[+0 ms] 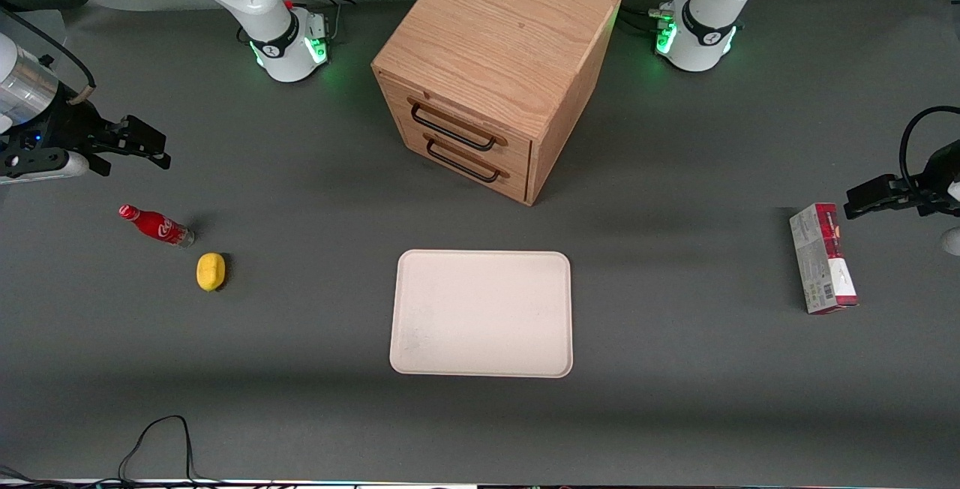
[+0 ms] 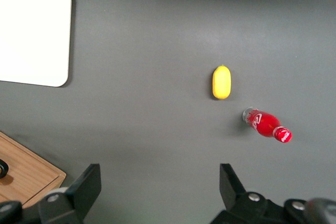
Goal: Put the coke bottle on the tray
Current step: 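Move the right gripper down over the red Coca-Cola bottle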
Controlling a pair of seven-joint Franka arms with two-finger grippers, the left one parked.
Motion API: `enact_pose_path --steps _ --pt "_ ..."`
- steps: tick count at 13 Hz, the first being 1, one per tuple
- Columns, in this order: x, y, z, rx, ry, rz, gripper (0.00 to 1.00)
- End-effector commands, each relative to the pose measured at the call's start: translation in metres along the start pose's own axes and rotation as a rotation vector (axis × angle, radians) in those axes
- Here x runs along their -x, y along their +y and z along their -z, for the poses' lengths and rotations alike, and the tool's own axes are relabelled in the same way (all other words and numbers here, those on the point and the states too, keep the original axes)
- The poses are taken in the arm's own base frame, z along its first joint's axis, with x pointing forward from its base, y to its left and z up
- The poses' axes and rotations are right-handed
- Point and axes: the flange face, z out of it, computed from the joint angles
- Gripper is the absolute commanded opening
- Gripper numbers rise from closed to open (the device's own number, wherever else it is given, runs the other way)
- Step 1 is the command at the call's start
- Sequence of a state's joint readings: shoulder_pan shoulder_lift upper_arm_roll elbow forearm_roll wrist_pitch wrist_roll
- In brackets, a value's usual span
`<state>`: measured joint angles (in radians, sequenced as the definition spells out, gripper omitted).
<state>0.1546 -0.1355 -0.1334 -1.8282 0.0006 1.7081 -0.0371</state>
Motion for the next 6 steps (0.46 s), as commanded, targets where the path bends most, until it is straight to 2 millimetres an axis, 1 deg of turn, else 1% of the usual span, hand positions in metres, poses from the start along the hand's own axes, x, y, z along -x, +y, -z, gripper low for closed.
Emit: enact_pose_path --steps 1,2,3,4,5,6 --pt "0.001 -0.001 0.009 0.015 -0.037 -0.011 1.00" --pt "0.002 0.000 0.008 0.017 -0.045 -0.011 1.00" --pt "0.002 0.006 0.006 0.015 -0.051 -0.004 1.00" --pt "0.005 0.028 -0.001 0.014 -0.065 -0.027 1.00" --pt "0.009 0.051 -0.013 0.010 -0.085 -0.004 1.00" --pt "0.015 0.084 -0.025 -0.001 -0.088 0.013 1.00"
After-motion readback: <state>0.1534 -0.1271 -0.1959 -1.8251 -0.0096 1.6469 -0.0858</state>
